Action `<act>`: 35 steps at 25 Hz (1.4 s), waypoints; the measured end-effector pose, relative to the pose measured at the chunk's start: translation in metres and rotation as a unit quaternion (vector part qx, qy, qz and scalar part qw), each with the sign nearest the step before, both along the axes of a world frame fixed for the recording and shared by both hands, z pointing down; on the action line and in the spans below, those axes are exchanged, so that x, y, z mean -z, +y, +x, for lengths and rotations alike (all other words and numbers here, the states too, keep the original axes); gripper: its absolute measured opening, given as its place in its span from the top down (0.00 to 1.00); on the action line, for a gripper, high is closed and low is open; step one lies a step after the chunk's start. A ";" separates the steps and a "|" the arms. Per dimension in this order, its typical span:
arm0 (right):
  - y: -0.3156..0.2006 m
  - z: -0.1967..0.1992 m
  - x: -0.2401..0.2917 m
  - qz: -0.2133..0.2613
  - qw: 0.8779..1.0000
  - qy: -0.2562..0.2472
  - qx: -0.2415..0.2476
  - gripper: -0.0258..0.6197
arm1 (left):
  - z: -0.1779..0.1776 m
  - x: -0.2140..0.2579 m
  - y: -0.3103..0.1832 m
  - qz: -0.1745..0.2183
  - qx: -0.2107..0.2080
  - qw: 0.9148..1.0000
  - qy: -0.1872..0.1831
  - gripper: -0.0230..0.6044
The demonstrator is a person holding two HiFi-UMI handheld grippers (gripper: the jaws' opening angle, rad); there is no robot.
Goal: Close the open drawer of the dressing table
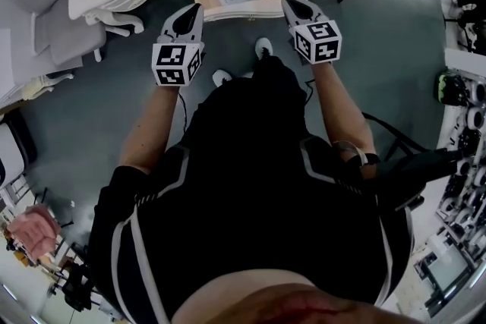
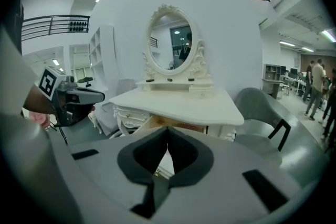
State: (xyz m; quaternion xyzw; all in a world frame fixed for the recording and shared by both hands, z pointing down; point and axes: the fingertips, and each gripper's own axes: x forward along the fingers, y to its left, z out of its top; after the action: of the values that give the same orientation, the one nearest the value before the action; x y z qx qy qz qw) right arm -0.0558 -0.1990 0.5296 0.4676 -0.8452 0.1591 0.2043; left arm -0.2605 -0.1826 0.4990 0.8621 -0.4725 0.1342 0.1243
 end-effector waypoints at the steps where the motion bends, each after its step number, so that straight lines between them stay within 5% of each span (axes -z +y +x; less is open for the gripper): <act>1: 0.003 0.004 -0.012 -0.009 1.000 0.006 -0.003 0.95 | 0.005 -0.010 0.002 -0.007 -0.006 1.000 -0.003 0.96; 11: 0.025 0.016 -0.119 -0.102 0.994 0.048 0.009 0.95 | 0.018 -0.106 0.012 -0.107 -0.018 0.993 -0.047 0.96; 21: 0.029 0.020 -0.165 -0.148 0.986 0.071 0.021 0.95 | 0.011 -0.180 0.018 -0.186 -0.001 0.978 -0.098 0.96; 35: 0.025 0.023 -0.195 -0.182 0.980 0.078 0.018 0.95 | 0.008 -0.216 0.008 -0.225 0.009 0.967 -0.119 0.96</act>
State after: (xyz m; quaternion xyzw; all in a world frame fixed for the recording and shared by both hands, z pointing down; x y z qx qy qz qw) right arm -0.0326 -0.1745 0.7242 0.4185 -0.7915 0.2701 0.3542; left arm -0.2524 -0.1741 0.7149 0.7855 -0.4497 0.3372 0.2590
